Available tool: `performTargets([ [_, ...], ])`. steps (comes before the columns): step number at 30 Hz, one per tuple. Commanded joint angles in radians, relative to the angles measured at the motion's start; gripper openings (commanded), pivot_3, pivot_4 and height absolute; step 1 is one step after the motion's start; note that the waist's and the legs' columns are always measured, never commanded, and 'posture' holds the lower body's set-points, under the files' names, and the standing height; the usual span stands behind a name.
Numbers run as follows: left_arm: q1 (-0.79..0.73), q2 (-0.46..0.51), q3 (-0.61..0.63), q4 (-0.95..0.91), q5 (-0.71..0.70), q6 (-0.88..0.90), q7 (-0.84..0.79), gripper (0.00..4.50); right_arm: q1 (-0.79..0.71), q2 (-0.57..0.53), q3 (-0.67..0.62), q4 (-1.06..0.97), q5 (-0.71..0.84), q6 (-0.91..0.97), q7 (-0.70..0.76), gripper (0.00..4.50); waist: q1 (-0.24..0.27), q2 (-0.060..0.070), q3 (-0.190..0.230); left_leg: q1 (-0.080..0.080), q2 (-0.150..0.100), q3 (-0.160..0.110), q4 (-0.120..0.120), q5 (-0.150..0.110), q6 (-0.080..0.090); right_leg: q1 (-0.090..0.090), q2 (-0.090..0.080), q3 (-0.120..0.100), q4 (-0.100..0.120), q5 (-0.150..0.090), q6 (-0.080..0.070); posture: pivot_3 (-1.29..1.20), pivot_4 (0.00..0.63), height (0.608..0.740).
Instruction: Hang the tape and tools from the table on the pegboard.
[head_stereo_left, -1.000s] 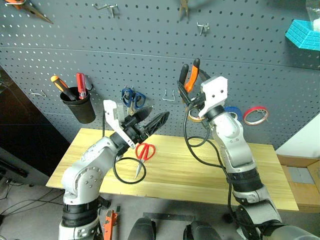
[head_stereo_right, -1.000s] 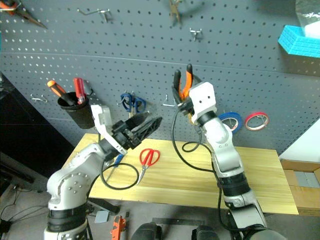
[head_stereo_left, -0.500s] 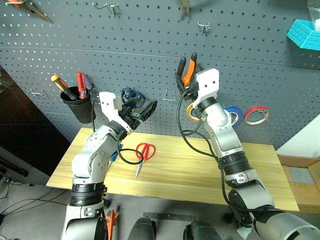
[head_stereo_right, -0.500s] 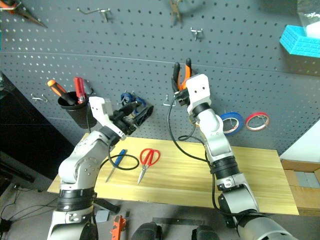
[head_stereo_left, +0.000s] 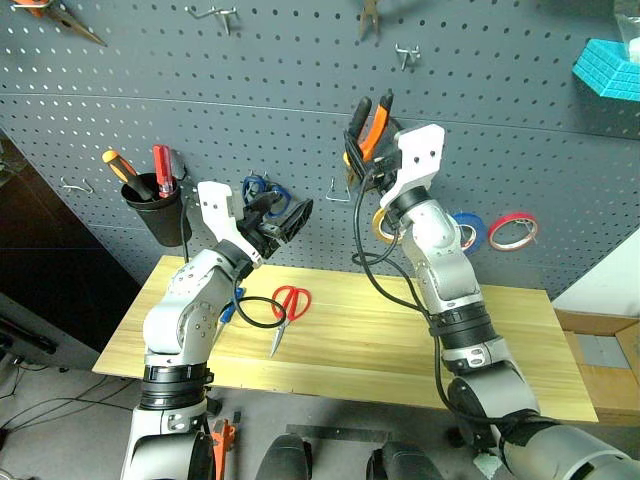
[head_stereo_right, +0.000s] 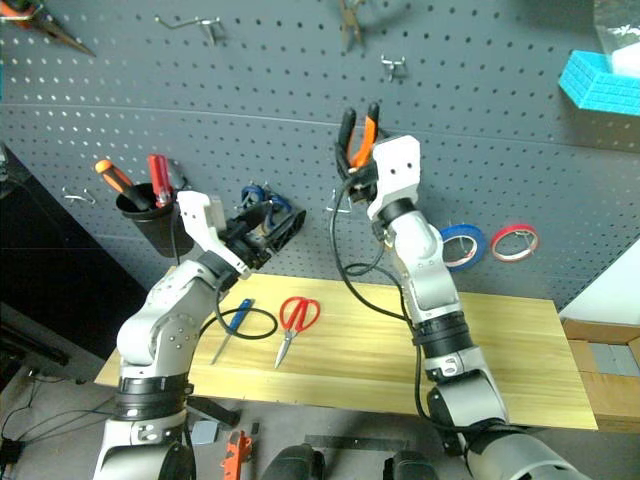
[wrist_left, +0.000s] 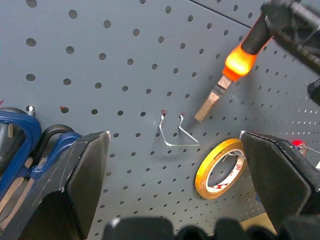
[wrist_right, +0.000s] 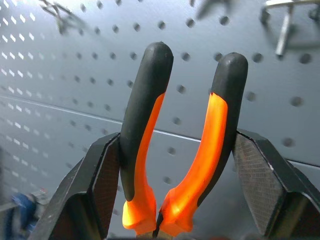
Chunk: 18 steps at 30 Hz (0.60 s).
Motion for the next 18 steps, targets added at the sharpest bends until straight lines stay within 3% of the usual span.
performTargets([
  [1, -0.013, 0.009, 0.011, -0.033, 0.003, -0.012, -0.009, 4.5, -0.01, 0.016, -0.015, -0.06, 0.029, 0.022, -0.001, 2.97, 0.001, 0.0, 0.0, 0.0, 0.0, 0.0, 0.0, 0.0, 0.0, 0.0, 0.0, 0.0, 0.0, 0.0, 0.0, 0.2, 0.062, 0.74],
  [18, 0.007, 0.018, 0.016, -0.059, -0.007, -0.003, -0.006, 4.5, -0.028, 0.028, -0.02, 0.078, -0.015, -0.033, -0.028, 2.97, 0.003, 0.0, 0.0, 0.002, 0.0, 0.0, 0.001, 0.0, 0.001, -0.001, 0.0, 0.0, 0.007, 0.0, 0.0, 0.22, 0.063, 0.74],
])
